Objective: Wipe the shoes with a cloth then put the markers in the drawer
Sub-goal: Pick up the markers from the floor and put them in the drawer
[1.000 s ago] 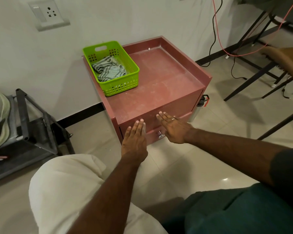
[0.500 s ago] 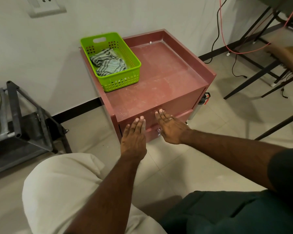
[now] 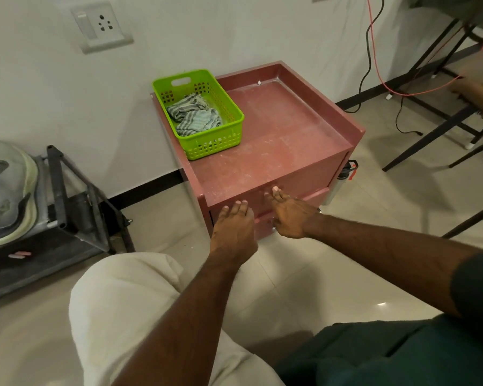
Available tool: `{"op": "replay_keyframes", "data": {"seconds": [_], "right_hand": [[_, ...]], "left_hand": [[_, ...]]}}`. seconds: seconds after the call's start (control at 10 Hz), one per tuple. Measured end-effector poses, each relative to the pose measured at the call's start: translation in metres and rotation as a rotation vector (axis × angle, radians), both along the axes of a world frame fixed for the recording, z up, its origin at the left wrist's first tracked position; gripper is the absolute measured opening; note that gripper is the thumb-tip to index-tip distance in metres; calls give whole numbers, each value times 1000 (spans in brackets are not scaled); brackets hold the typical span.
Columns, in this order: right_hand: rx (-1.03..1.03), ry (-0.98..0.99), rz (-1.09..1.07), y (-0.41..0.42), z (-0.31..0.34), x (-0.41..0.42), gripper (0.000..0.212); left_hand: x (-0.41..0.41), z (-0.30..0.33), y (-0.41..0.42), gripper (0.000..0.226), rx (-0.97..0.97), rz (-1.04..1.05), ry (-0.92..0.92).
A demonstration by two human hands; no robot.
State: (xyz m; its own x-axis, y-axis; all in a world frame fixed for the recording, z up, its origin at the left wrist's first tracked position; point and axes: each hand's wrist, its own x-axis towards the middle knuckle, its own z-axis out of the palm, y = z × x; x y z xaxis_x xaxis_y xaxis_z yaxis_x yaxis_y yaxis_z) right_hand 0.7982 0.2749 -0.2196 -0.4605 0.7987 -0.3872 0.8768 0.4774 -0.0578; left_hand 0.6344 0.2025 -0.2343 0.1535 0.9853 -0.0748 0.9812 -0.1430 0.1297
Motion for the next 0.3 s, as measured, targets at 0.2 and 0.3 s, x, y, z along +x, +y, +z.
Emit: {"op": "replay_keyframes", "data": {"seconds": [0.2, 0.3], "right_hand": [[405, 209, -17, 10, 63, -31, 23], [506, 331, 14, 11, 87, -57, 26]], "left_hand": [[-16, 75, -11, 20, 283, 44, -108], [-41, 98, -12, 22, 430, 73, -122]]}}
